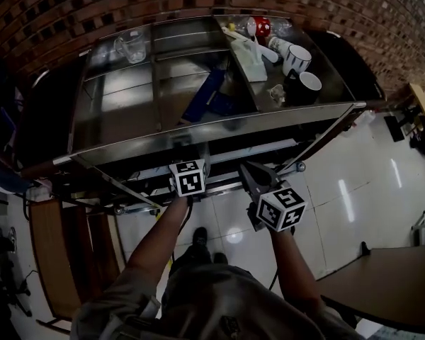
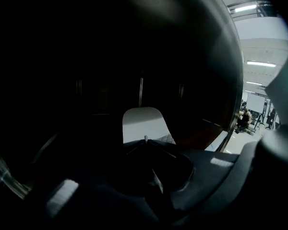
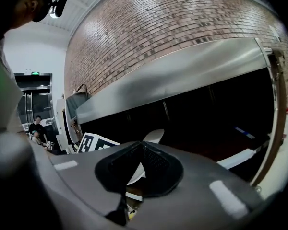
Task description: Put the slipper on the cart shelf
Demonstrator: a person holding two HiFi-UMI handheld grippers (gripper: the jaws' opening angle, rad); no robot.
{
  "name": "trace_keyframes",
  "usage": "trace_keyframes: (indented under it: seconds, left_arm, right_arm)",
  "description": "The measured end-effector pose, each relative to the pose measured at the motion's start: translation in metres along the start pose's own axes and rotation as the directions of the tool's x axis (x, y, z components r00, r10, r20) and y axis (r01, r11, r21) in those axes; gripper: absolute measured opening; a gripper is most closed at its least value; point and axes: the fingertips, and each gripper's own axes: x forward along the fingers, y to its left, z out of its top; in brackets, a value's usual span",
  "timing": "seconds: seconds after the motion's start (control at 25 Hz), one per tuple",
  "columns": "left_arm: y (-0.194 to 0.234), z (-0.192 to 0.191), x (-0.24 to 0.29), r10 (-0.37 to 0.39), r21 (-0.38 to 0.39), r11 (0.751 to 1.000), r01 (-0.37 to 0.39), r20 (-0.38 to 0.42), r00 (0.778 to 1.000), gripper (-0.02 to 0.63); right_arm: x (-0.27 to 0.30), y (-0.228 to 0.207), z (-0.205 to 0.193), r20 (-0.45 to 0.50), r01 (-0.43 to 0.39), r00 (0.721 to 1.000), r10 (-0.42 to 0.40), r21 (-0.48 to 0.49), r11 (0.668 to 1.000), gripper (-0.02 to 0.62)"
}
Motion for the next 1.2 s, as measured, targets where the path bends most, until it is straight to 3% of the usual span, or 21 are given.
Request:
trace_keyframes:
  seconds: [0.28, 0.64, 0.88, 1.2]
  left_arm:
    - [-0.007, 0.003, 0.021, -0.014, -0.001, 1.0, 0.014, 0.021, 1.0, 0.032]
    - [-0.027, 0.018, 0.004, -0.114, -0.008, 0.993, 0.115, 0.095, 0.989, 0.133]
    - [-0.036, 0.024, -0.047, -0.127, -0.009, 0.992, 0.129, 0.127, 0.984, 0.127]
    - [-0.061, 0.033, -0.151, -0.188, 0.024, 0.982, 0.187, 0.187, 0.964, 0.039]
  right_arm:
    - [-0.007, -0.01, -0.005, -0.001, 0.057, 0.998, -0.057, 0.022, 0.998, -0.002]
    - [-0.026, -0.006, -0.012, -0.003, 0.07, 0.998, -0.07, 0.027, 0.997, -0.002]
    - [-0.042, 0.011, -0.004, 0.023, 0.025, 0.999, -0.025, 0.004, 1.0, -0.002]
    - [-0.067, 0.043, 0.004, 0.044, -0.076, 0.996, 0.08, -0.075, 0.994, -0.002]
